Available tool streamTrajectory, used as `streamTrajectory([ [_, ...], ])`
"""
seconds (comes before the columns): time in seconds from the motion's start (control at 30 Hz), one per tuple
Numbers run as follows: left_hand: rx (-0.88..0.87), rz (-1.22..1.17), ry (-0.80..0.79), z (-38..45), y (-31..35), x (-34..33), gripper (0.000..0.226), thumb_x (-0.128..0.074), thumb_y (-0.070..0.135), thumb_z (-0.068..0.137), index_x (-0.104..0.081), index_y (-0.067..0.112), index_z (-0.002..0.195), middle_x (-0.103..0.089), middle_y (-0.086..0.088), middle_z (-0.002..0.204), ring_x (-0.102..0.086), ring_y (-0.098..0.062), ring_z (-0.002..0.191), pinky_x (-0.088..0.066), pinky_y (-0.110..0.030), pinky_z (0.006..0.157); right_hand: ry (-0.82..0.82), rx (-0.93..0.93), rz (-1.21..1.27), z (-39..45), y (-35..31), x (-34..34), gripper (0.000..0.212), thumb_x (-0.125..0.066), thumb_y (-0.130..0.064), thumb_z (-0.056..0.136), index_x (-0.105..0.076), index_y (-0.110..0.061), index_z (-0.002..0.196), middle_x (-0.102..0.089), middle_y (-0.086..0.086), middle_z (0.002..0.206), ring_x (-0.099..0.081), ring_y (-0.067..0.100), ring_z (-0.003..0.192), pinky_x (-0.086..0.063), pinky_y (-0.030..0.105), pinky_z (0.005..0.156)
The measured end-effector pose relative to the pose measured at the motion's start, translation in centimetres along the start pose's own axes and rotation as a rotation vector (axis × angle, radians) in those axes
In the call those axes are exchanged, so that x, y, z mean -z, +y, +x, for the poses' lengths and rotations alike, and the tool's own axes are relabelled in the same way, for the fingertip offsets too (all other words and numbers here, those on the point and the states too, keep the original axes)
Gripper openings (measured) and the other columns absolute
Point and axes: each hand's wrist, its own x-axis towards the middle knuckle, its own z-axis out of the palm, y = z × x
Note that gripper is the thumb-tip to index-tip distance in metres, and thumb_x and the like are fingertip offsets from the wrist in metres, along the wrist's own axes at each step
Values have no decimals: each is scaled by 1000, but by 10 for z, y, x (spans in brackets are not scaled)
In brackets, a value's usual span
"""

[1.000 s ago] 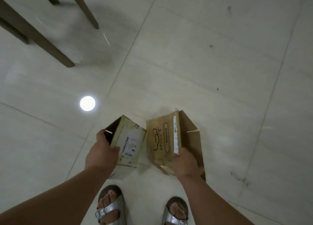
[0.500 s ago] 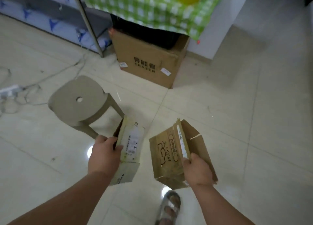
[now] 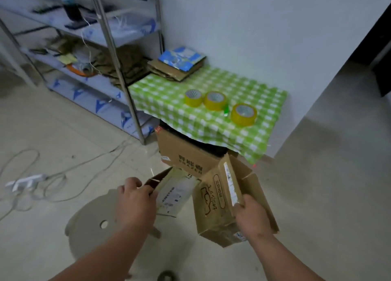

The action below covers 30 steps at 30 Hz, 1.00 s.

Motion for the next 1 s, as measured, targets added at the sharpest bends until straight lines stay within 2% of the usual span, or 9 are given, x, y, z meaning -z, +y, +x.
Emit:
streamTrajectory([
  [0.07, 34, -44, -8, 33, 5, 15, 26, -48, 39, 98, -71, 28, 104, -46, 9, 97, -39, -16, 91, -38, -30, 80, 15, 11, 31, 22, -32, 5, 16, -42, -24, 100, -55, -22, 91, -59, -3, 87, -56, 9, 75, -41, 24, 56],
  [0.2, 138, -153, 38, 101, 18, 54, 20, -41, 37, 99, -59, 38, 90, -50, 14, 76, -47, -12, 67, -46, -35, 75, 37, 38, 158, 64, -94, 9, 15, -46, -23, 98, -59, -22, 91, -62, -4, 89, -58, 13, 80, -47, 30, 66],
  [0.33, 173, -211, 88, 161, 26, 85, 20, -39, 28, 100, -54, 32, 87, -52, 9, 75, -45, -20, 69, -42, -39, 85, 37, 80, 250, 100, -150, 16, 14, -50, -20, 97, -58, -21, 86, -64, -6, 86, -57, 8, 75, -39, 24, 55],
  [0.4, 193, -245, 134, 194, 35, 97, 20, -38, 24, 100, -55, 30, 92, -48, 8, 72, -43, -22, 70, -37, -40, 84, 47, 102, 304, 122, -175, 24, 13, -52, -19, 95, -58, -22, 83, -65, -7, 87, -59, 11, 78, -43, 26, 60],
  [0.5, 224, -298, 204, 244, 54, 113, 25, -34, 24, 101, -57, 27, 108, -59, -3, 90, -42, -23, 75, -32, -40, 83, 61, 151, 352, 163, -209, 44, 12, -54, -17, 94, -59, -24, 85, -65, -5, 90, -60, 17, 85, -43, 29, 69],
  [0.6, 260, -360, 284, 287, 73, 132, 34, -32, 26, 103, -55, 26, 127, -63, -12, 113, -47, -29, 85, -33, -43, 88, 52, 205, 387, 202, -243, 67, 12, -54, -17, 95, -63, -23, 99, -66, -2, 96, -61, 19, 88, -43, 30, 72],
  [0.77, 266, -448, 348, 360, 114, 161, 36, -33, 29, 102, -52, 26, 133, -61, -14, 118, -55, -37, 103, -40, -50, 98, 120, 271, 465, 272, -293, 105, 11, -54, -17, 96, -62, -23, 99, -65, -4, 92, -59, 12, 80, -41, 26, 63],
  [0.9, 257, -491, 327, 405, 136, 174, 34, -33, 30, 103, -56, 23, 126, -61, -14, 112, -55, -38, 102, -43, -55, 97, 159, 284, 471, 317, -330, 119, 14, -55, -17, 96, -65, -16, 105, -67, 4, 99, -62, 25, 91, -47, 33, 78],
  [1.0, 267, -563, 335, 445, 147, 173, 26, -35, 29, 102, -59, 24, 111, -61, -11, 103, -56, -36, 93, -47, -54, 94, 168, 284, 478, 351, -353, 118, 14, -53, -18, 96, -64, -17, 104, -67, 3, 99, -62, 24, 89, -46, 33, 75],
])
